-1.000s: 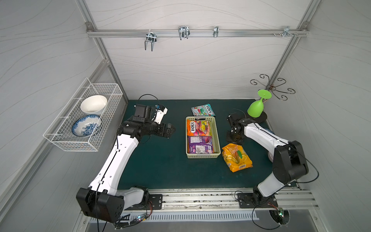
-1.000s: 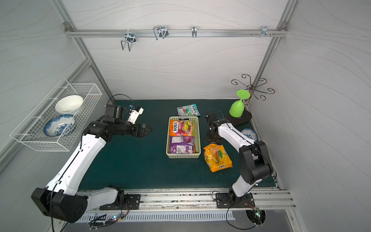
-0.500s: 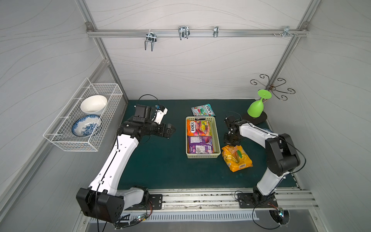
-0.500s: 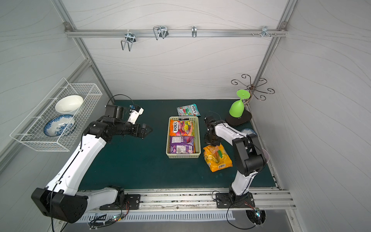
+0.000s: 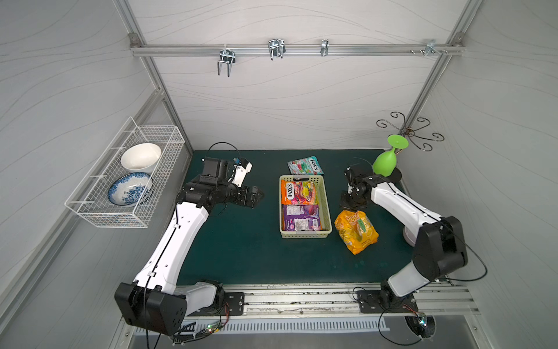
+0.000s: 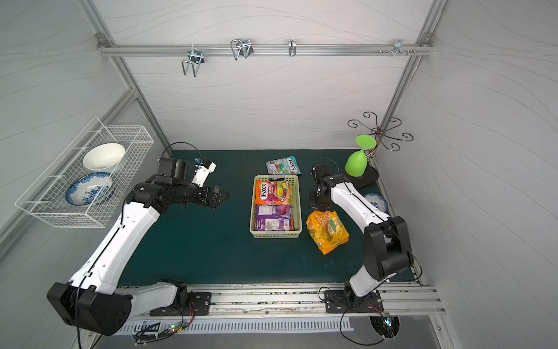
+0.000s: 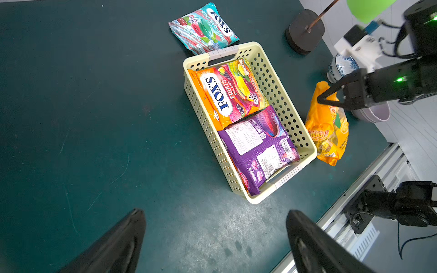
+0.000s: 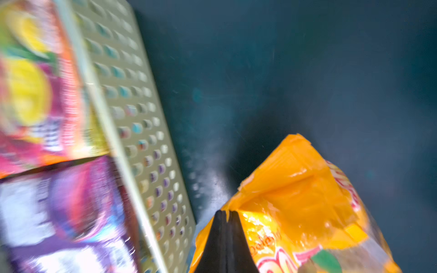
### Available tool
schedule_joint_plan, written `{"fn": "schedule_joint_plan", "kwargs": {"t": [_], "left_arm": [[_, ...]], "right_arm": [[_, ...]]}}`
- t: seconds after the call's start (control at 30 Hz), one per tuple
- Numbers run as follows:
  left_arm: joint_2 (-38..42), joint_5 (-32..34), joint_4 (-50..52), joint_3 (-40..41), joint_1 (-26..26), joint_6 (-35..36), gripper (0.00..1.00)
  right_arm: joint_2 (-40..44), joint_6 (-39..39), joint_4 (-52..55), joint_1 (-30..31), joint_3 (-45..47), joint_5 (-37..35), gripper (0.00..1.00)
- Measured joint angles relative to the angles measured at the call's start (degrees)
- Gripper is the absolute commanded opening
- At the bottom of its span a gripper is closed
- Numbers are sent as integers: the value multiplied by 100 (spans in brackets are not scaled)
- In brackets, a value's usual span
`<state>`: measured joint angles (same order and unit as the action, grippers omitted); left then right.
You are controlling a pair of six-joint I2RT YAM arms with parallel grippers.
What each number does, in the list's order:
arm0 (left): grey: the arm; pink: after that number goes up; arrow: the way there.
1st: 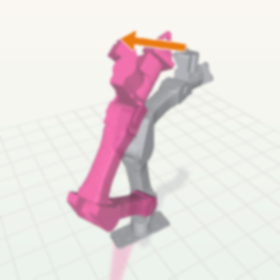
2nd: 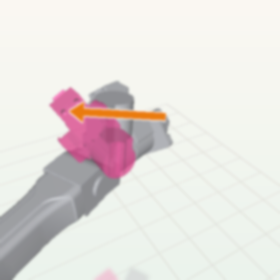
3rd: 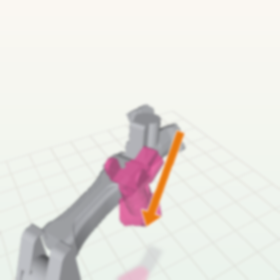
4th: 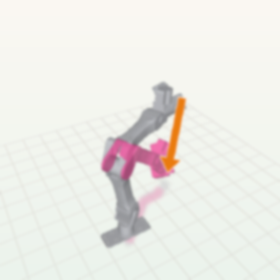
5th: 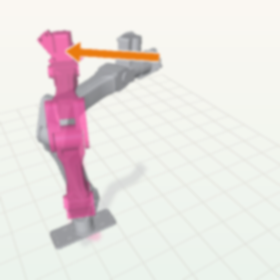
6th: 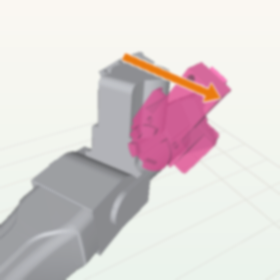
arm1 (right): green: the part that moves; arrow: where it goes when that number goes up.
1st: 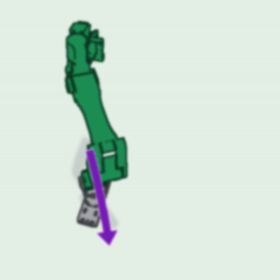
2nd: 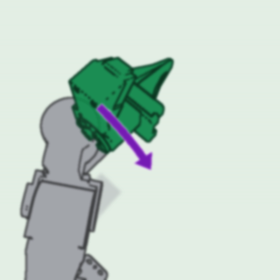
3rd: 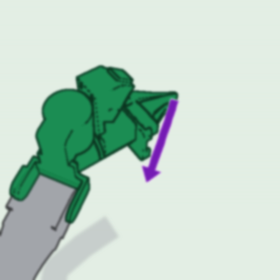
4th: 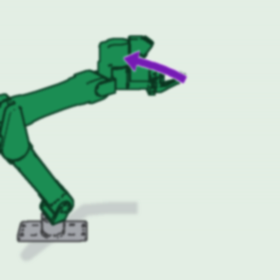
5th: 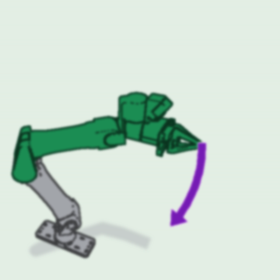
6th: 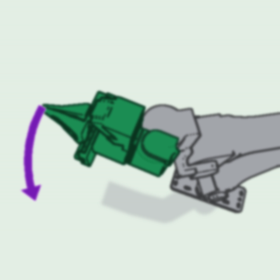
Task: Put the candies in the basket
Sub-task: Pick up the candy at the center of the board, then place the candy in the basket.
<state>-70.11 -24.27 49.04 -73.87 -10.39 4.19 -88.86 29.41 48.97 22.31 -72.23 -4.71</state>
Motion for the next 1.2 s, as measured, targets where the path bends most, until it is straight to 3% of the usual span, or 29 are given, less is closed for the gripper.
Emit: {"fn": "schedule_joint_plan", "kwargs": {"t": [0.37, 0.57, 0.77, 1.2], "left_arm": [[0, 0, -2, -4, 0, -9, 97], [-2, 2, -4, -4, 0, -13, 97], [0, 4, 0, -4, 0, -15, 97], [-2, 7, 2, -4, 0, -15, 97]], "right_arm": [[649, -754, 503, -111, -662, 107, 0], [614, -1161, 837, -197, -1596, 498, 0], [175, -1322, 1036, -199, -2721, 822, 0], [-1115, -1451, 1370, -33, -4172, 1296, 0]]}}
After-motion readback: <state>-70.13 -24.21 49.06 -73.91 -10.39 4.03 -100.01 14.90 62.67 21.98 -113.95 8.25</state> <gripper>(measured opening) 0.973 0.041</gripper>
